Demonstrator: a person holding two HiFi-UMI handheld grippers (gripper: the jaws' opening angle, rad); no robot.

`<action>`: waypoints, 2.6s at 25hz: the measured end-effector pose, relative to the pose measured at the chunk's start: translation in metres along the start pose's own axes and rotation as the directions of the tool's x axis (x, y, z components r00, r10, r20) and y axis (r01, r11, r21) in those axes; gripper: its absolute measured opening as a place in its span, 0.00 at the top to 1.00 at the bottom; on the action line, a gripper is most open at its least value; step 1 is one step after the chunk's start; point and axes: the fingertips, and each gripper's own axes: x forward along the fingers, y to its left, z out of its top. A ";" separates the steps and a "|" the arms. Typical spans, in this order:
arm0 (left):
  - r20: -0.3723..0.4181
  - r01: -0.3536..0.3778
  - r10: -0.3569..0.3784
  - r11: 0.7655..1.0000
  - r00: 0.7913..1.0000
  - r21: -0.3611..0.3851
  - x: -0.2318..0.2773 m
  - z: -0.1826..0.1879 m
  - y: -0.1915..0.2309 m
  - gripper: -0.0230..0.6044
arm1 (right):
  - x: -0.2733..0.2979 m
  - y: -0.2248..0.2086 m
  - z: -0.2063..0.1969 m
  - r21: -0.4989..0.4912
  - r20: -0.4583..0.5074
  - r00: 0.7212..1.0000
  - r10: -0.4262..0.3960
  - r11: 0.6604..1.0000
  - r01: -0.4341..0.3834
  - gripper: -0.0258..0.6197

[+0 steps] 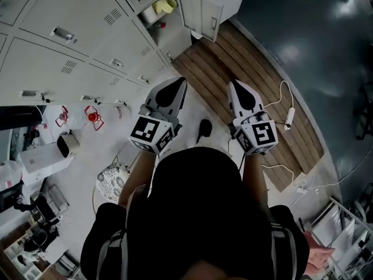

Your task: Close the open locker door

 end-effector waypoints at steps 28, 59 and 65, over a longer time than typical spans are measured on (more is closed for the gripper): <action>-0.020 0.000 -0.001 1.000 1.000 -0.029 0.085 -0.007 0.056 0.94 | 0.073 -0.057 -0.019 0.019 -0.119 0.993 -0.016 1.000 0.018 0.96; -0.146 0.132 -0.140 0.989 0.979 -0.064 0.242 -0.093 0.191 0.94 | 0.268 -0.213 -0.166 0.008 -0.287 0.943 -0.165 0.985 0.174 0.96; -0.171 0.146 -0.154 0.988 0.973 -0.057 0.265 -0.116 0.190 0.94 | 0.283 -0.237 -0.193 0.002 -0.304 0.939 -0.158 0.986 0.166 0.96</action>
